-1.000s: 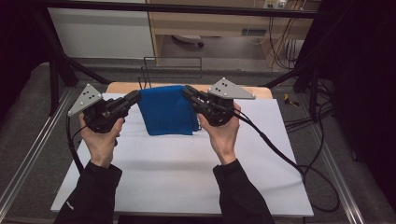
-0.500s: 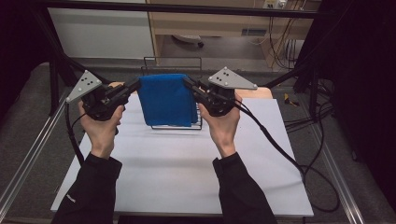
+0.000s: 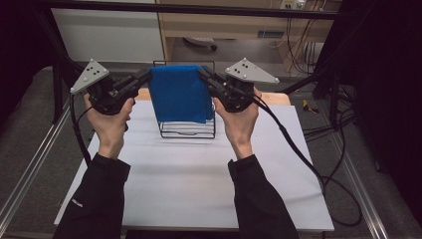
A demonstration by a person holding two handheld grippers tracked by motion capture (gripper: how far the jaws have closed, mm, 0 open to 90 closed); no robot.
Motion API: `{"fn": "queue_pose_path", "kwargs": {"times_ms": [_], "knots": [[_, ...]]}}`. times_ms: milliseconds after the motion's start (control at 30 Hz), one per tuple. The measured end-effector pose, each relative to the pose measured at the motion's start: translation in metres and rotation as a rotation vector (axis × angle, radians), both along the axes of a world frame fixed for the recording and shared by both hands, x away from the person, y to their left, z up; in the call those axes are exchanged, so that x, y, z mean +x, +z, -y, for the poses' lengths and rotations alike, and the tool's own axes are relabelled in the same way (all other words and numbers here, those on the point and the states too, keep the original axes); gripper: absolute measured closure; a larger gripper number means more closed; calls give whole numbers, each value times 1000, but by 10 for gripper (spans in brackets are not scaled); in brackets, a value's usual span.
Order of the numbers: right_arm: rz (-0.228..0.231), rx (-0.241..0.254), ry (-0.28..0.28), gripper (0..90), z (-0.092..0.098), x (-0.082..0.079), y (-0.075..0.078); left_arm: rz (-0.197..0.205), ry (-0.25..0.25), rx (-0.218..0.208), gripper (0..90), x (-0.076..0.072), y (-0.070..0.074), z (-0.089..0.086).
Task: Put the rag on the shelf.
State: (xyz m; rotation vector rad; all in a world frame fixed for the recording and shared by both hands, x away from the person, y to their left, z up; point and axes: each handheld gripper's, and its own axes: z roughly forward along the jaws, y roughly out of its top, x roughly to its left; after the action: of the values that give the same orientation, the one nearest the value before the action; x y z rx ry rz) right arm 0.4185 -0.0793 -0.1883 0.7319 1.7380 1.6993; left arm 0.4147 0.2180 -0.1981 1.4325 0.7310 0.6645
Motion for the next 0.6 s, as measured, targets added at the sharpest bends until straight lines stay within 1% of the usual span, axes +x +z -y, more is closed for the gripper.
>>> {"fn": "queue_pose_path", "kwargs": {"times_ms": [33, 100, 233, 267, 400, 500, 600], "knots": [[1, 3, -2, 838, 0, 0, 2, 8, 7, 7, 867, 1, 2, 0], [13, -3, -7, 838, 0, 2, 5, 11, 3, 7, 867, 2, 6, 1], [26, 2, -13, 838, -1, 5, 11, 21, 10, 11, 867, 6, 13, 1], [29, 0, -14, 838, -1, 6, 12, 29, 17, 11, 867, 7, 15, 1], [43, 3, -19, 838, -1, 8, 20, 26, 3, -7, 867, 12, 21, 1], [45, 16, -25, 838, -2, 11, 26, 21, 4, -16, 867, 17, 25, 1], [51, 9, -26, 838, -3, 14, 30, 22, 7, -24, 867, 20, 29, 1]]}}
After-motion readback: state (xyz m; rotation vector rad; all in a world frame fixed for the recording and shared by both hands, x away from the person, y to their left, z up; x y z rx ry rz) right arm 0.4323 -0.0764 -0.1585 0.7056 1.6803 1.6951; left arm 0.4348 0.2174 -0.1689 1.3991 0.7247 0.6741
